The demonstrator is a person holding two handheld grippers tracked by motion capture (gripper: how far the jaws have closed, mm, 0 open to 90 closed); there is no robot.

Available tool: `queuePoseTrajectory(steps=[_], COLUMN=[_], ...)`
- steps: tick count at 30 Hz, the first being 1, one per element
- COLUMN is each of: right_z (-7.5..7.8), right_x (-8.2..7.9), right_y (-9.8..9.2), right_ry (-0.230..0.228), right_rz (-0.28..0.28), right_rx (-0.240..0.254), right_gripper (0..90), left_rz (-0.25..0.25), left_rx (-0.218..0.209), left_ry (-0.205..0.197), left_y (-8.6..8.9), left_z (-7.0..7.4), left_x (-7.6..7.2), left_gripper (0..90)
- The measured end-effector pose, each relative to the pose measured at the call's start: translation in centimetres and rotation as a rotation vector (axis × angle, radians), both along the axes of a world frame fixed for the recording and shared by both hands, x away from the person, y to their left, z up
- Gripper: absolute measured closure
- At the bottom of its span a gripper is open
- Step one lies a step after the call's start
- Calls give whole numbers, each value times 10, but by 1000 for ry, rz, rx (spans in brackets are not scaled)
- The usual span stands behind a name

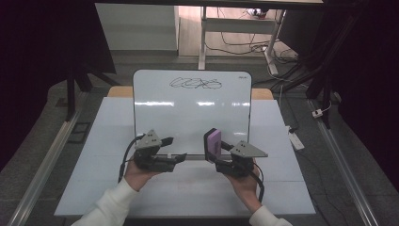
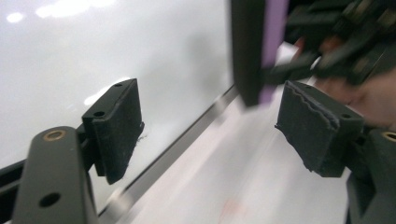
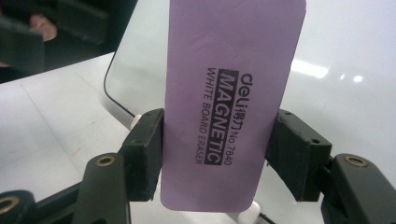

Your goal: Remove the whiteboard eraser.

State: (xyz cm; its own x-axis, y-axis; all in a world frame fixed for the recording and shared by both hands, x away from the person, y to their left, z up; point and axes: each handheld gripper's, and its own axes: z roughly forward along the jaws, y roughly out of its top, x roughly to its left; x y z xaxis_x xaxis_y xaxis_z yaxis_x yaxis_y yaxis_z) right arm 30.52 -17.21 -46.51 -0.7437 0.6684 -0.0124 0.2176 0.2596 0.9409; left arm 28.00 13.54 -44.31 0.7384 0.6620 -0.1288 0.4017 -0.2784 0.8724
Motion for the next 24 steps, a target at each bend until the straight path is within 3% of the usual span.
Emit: queuePoseTrajectory(steps=[5,12,16,24], right_z=[3,7,9,16], right_x=[2,5,6,10], right_y=[-7,-17,-20,-24], right_ry=[-9,-25,-33,-56], right_rz=[-14,-39,-49,-73], right_rx=[7,14,12,20], right_gripper=[388,389,390,391], left_rz=[49,118,165,213], left_rx=[52,62,91,85], left_ry=[34,101,127,141], left_y=[27,64,84,107], left_z=[-17,-41,-55,-63], left_x=[-13,-29,-38,-46], left_gripper=[219,221,221,217])
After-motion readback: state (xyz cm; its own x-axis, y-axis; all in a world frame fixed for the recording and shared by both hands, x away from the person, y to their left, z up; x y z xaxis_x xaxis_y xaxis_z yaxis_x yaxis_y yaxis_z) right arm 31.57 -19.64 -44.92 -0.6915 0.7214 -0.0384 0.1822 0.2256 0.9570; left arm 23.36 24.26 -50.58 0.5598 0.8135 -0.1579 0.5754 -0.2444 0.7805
